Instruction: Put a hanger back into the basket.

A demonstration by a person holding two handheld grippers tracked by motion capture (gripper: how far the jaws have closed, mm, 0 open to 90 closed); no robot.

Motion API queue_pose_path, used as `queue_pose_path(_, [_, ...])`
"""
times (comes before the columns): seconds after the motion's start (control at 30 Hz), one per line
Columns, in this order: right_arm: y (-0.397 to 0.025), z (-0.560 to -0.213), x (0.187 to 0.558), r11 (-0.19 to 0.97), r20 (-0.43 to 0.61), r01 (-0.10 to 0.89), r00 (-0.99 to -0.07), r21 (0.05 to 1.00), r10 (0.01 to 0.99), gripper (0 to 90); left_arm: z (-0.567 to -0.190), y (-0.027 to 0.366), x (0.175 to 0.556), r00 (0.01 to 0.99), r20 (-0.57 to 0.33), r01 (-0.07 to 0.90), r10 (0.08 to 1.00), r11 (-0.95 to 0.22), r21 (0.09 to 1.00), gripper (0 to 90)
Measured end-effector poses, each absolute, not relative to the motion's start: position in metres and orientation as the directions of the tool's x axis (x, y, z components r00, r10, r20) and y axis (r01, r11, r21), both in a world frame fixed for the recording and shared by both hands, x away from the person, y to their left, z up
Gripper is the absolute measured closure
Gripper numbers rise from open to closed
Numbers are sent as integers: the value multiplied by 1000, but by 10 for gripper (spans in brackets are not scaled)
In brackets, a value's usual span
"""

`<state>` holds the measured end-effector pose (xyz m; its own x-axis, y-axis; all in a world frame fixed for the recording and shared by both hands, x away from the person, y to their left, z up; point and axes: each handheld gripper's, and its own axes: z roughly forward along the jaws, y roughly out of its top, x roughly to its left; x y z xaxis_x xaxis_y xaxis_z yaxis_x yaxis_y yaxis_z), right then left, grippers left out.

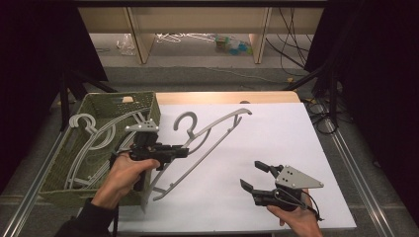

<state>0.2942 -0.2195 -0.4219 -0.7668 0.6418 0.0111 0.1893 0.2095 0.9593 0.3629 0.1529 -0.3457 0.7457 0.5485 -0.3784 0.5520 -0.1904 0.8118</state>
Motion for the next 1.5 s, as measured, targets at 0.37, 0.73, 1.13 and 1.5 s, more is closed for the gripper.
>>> queue_pose_path(0.37, [-219,-423,295,218,-11,171,-763,961,647,268,-314,200,350,728,-368,530,578,-135,837,791])
queue_pose_path(0.73, [-216,-425,296,205,8,185,-761,961,649,211,-300,252,354,669,-368,518,645,-49,854,791])
queue_pose_path(1.13, [-212,-426,297,218,1,182,-770,959,637,171,-299,297,374,604,-378,515,702,19,857,791])
queue_pose_path(1.5, [-212,-427,298,212,-4,173,-767,962,642,171,-305,329,392,557,-371,517,743,39,855,791])
